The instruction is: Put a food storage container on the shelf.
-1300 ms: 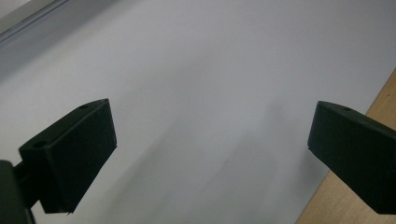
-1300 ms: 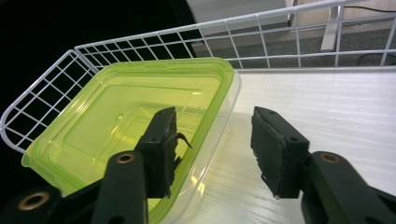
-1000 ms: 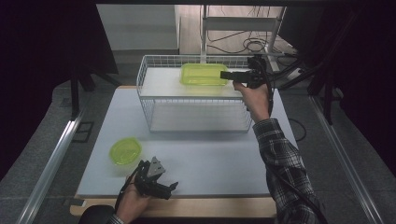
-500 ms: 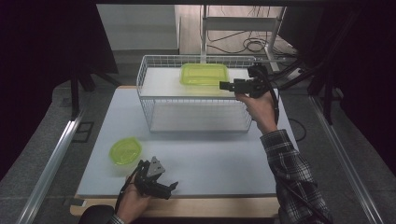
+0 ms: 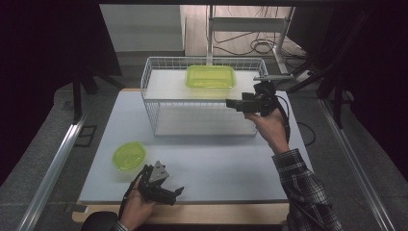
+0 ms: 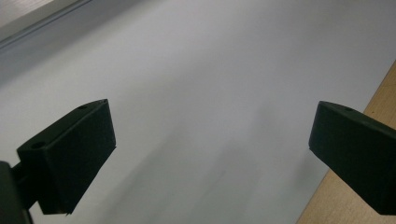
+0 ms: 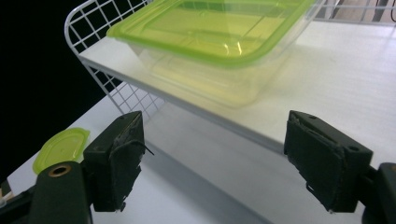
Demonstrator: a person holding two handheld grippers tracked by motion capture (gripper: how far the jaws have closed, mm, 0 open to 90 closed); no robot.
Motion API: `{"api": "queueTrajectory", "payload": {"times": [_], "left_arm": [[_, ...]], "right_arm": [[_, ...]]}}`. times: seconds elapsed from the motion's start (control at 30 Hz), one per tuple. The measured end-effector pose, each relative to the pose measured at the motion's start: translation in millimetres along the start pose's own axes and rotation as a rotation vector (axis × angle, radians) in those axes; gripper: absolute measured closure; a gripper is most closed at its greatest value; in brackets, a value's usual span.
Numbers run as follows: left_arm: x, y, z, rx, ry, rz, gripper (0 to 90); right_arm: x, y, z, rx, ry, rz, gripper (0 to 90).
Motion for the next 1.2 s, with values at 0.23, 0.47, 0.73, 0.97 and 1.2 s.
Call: {"api": "queueTrajectory", "payload": {"times": [0.23, 0.47, 0.73, 0.97, 1.2], "left_arm": [[-0.4, 0.3, -0.7, 0.014, 0.011, -0.005, 1.2], [-0.6, 0.2, -0.6, 0.022, 0.011, 0.014, 1.1], [0.3, -1.4, -0.1, 0.011, -0.005, 0.014, 1.0], [0.5, -2.6, 0.5, 0.001, -0.005, 0.008, 1.0], [-0.4, -0.8, 1.1, 0.007, 0.003, -0.017, 1.2]], "right_arm": [[26.3, -6.7, 4.6, -0.015, -0.006, 0.022, 15.4], [45.8, -11.0, 7.2, -0.022, -0.02, 0.044, 9.9], [70.7, -17.7, 11.6, -0.029, -0.035, 0.079, 4.7], [94.0, -23.4, 12.8, -0.02, -0.061, 0.093, 3.3], [114.9, -27.5, 16.8, -0.019, -0.05, 0.099, 3.2]]}}
Point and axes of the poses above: each handheld gripper's, and its own axes: z roughly backward along the jaws, x roughly out of its underside, y roughly to its right, the point moved 7 cm from there along -z, roughly forward along the jaws, and after that the axes turned 10 degrees about z, right-handed, at the moved point
